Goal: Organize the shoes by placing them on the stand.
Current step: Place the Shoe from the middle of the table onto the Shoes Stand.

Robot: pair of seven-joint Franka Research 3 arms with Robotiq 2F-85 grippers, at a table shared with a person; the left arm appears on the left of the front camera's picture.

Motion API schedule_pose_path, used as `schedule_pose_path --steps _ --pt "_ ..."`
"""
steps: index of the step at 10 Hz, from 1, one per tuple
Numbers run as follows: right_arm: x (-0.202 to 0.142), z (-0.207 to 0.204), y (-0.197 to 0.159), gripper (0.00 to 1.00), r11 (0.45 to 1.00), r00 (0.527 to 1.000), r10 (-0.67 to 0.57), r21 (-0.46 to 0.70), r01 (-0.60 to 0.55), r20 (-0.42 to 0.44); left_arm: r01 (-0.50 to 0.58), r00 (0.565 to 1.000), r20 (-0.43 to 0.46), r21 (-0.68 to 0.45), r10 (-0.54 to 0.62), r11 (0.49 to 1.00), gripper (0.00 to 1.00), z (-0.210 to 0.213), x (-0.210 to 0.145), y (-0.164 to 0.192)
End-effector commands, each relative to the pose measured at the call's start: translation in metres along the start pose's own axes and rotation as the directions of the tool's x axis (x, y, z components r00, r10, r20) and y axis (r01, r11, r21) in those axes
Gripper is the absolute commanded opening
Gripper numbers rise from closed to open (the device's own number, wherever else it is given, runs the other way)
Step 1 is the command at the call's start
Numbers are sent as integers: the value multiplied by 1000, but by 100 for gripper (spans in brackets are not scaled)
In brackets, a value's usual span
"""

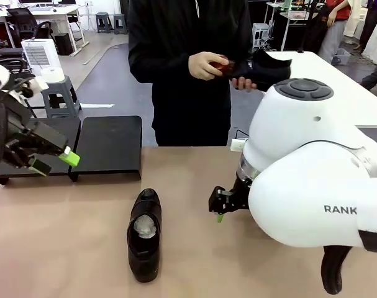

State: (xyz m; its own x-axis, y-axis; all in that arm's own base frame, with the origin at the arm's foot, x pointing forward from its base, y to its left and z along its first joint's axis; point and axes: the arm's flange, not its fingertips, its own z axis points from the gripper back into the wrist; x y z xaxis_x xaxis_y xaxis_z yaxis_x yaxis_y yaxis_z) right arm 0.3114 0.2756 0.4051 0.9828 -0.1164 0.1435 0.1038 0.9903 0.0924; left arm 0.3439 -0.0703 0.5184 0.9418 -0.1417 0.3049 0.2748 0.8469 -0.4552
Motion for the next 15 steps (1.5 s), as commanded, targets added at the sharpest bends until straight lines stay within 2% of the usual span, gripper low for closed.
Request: schedule_pose_path --steps 1,2,3,4,5,6,9,10,11,12,13,15 --pt "5 -1 -6 100 991 991 -132 22 132 -1 75 990 -124 68 -67 995 100 7 -12 -7" --pt "0 0 0 100 1000 1000 0 0 0 0 0 1000 0 0 0 1000 100 0 0 0" --pt "0 0 0 100 1000 1000 0 0 0 0 0 1000 0 0 0 1000 100 0 0 0" --pt "6 -3 -8 100 999 999 -51 0 51 -7 0 1000 0 0 0 1000 100 0 0 0" --pt "6 1 -2 100 999 999 -35 -26 35 6 9 999 -40 37 -8 999 100 2 -9 -12" --pt "13 6 -10 100 996 997 -71 -43 72 10 -4 999 -42 46 6 999 100 -10 -23 -32" --pt "19 21 -32 100 986 988 -155 -65 156 29 -16 996 -84 -72 10 997 100 -25 -48 -94" --pt "20 25 -44 100 977 979 -202 -62 204 36 -1 996 -85 -73 -5 997 100 -41 -49 -119" --pt "21 28 -57 100 963 964 -264 -57 265 27 0 996 -87 -46 -4 999 100 -58 -52 -143" --pt "23 18 -38 100 989 989 -146 -37 146 13 28 994 -109 2 -28 1000 100 -80 -57 -165" --pt "23 18 -38 100 989 989 -146 -37 146 13 41 992 -120 92 -30 995 100 -104 -59 -179" --pt "23 18 -38 100 989 989 -146 -37 146 13 48 989 -149 174 -22 984 100 -140 -56 -194"
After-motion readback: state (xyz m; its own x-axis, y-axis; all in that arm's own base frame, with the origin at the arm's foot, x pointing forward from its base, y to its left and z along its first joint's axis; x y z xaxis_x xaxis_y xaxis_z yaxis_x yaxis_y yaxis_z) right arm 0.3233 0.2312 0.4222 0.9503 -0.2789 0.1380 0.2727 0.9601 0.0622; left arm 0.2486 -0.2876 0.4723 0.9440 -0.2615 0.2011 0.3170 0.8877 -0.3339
